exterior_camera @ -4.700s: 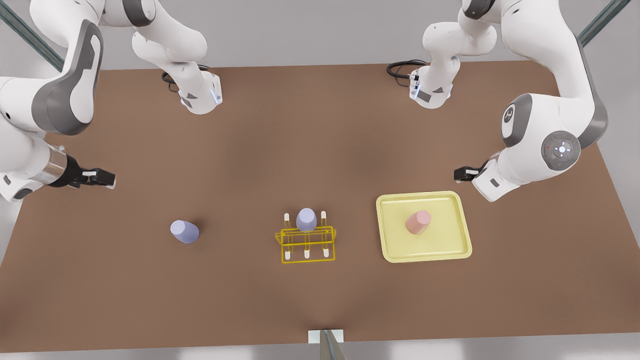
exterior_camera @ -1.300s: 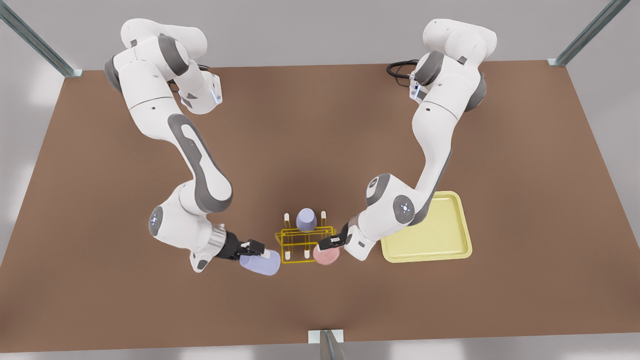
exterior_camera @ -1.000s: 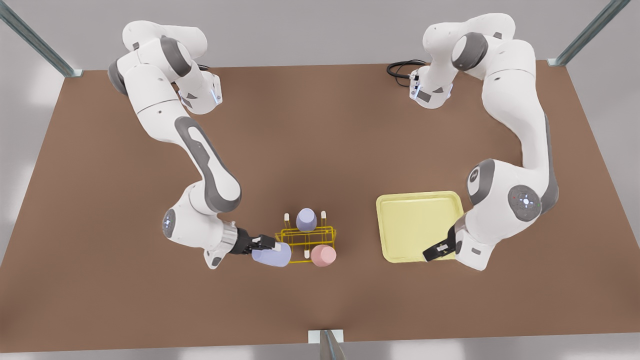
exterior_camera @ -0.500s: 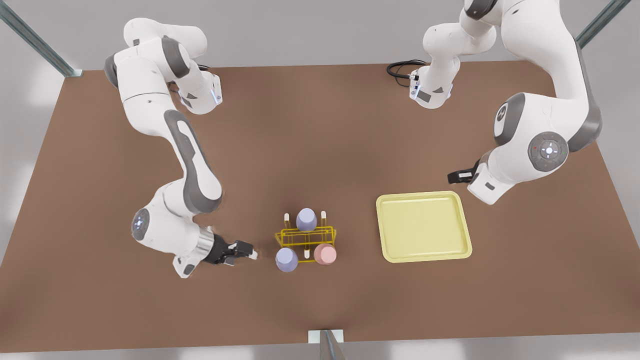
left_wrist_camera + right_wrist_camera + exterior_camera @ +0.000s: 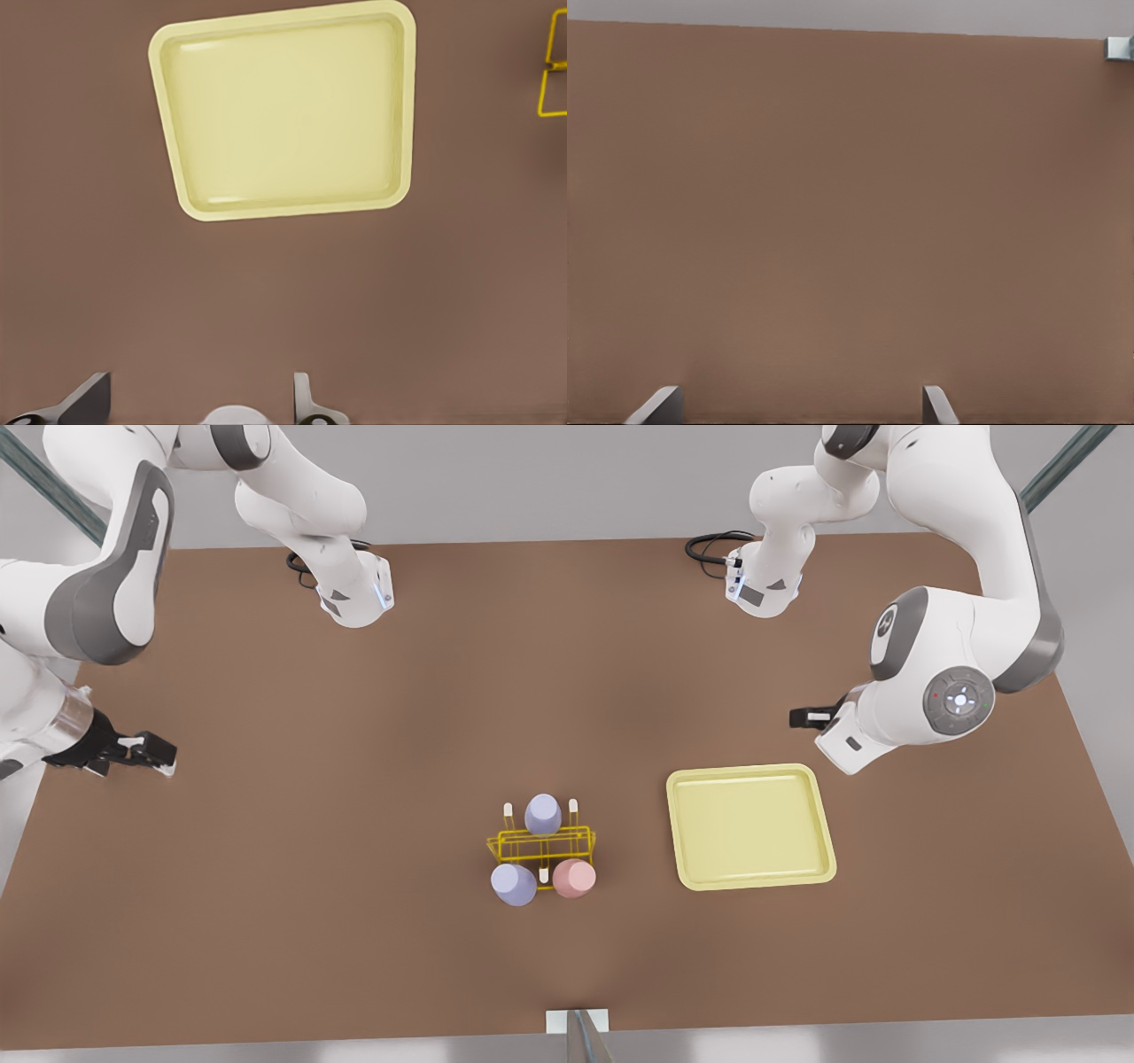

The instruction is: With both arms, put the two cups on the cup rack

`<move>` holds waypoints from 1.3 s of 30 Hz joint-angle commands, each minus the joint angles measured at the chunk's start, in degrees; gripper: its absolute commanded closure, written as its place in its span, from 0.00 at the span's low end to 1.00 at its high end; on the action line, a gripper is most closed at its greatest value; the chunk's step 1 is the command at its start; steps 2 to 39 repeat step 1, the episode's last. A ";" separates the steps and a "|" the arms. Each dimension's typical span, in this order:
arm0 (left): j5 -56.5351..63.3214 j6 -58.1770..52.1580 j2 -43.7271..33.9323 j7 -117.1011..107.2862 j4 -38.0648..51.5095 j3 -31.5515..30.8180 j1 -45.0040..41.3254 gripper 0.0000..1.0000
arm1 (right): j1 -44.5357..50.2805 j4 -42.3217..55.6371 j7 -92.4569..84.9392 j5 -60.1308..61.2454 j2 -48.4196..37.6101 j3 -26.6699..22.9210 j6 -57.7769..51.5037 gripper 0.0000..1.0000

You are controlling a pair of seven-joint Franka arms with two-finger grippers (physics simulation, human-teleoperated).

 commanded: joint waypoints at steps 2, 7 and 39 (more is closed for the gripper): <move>0.04 -0.59 -0.06 5.62 0.02 -0.03 0.00 0.00 | -0.02 -0.04 -1.72 0.09 -0.36 -0.05 -7.12 0.00; 0.04 -0.59 -0.06 5.62 0.02 -0.03 0.00 0.00 | -0.02 -0.04 -1.72 0.09 -0.36 -0.05 -7.12 0.00; 0.04 -0.59 -0.06 5.62 0.02 -0.03 0.00 0.00 | -0.02 -0.04 -1.72 0.09 -0.36 -0.05 -7.12 0.00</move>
